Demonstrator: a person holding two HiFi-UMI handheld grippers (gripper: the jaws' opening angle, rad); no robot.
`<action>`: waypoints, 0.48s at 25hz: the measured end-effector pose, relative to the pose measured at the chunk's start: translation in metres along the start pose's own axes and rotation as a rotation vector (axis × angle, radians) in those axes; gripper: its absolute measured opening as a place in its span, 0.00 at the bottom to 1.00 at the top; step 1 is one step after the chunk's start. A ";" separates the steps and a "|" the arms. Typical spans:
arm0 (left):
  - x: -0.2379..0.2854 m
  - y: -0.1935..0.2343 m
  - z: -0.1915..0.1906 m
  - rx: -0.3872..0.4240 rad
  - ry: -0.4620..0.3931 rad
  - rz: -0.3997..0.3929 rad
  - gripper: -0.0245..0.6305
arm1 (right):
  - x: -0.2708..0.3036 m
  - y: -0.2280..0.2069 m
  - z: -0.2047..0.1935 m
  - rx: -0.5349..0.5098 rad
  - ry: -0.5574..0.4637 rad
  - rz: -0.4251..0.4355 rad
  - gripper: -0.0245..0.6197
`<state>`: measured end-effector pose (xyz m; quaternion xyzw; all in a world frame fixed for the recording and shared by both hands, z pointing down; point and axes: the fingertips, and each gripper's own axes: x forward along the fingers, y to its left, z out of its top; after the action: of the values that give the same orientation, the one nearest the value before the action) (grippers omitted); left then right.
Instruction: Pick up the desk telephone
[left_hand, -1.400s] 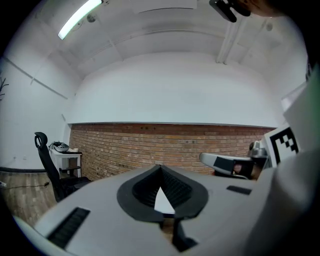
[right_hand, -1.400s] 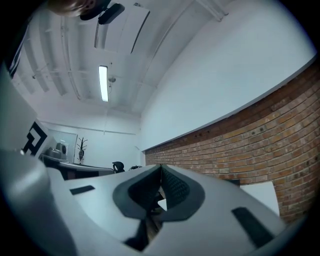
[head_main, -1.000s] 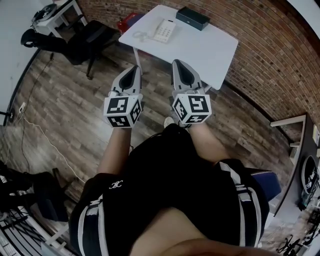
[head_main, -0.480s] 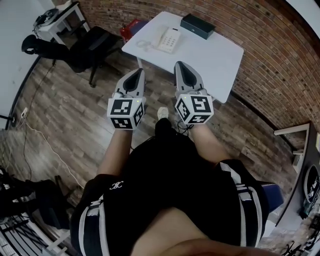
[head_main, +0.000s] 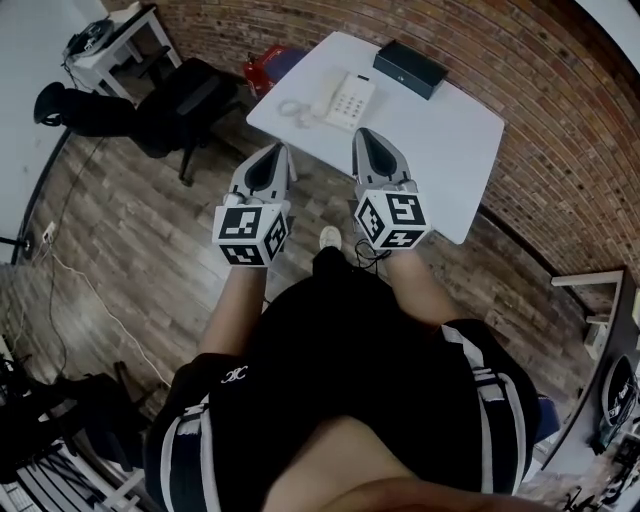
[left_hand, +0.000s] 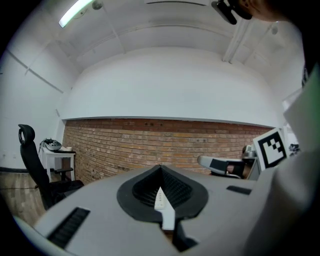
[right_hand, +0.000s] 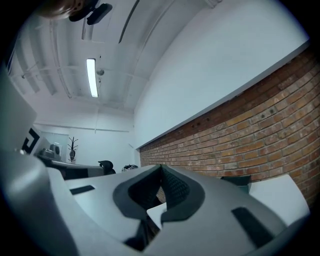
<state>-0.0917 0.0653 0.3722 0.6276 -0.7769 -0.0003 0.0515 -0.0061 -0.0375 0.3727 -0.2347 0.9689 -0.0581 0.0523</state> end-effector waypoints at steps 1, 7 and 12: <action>0.009 0.003 0.004 0.000 -0.011 -0.006 0.04 | 0.011 -0.005 -0.001 -0.010 -0.004 0.001 0.04; 0.074 0.024 0.009 -0.008 -0.002 -0.028 0.04 | 0.068 -0.040 -0.011 -0.042 0.017 -0.014 0.04; 0.135 0.044 0.006 0.023 0.038 -0.018 0.04 | 0.116 -0.071 -0.015 -0.038 0.033 -0.002 0.04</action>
<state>-0.1631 -0.0571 0.3794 0.6349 -0.7700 0.0198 0.0590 -0.0788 -0.1528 0.3889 -0.2359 0.9703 -0.0437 0.0317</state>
